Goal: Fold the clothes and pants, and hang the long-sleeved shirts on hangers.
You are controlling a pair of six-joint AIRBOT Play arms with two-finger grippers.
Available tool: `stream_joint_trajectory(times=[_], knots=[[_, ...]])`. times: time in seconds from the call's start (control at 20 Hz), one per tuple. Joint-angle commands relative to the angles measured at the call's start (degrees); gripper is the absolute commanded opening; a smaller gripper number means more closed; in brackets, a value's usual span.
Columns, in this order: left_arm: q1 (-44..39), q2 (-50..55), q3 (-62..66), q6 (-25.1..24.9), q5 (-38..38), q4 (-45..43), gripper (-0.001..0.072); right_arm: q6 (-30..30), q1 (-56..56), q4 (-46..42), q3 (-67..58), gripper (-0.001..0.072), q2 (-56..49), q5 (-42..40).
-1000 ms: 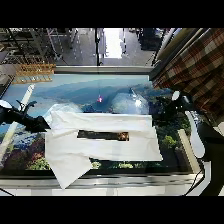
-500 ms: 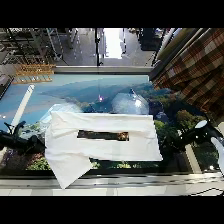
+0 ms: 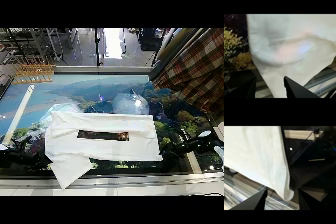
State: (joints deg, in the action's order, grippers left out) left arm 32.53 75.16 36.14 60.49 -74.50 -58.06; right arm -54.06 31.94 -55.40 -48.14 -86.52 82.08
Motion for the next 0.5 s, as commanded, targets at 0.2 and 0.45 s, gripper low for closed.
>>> stream_joint_trajectory(times=[0.2, 0.45], knots=[[-0.8, -0.2, -4.9, -5.9, 5.7, 6.3, 0.0066, 4.6, -2.5, 2.6, 3.9, 0.0133, 0.0, -1.9], [1.1, -0.4, -1.3, -5.7, -3.8, 8.4, 0.0004, 6.2, -3.7, 6.0, 3.2, 0.0012, 4.0, 3.2]])
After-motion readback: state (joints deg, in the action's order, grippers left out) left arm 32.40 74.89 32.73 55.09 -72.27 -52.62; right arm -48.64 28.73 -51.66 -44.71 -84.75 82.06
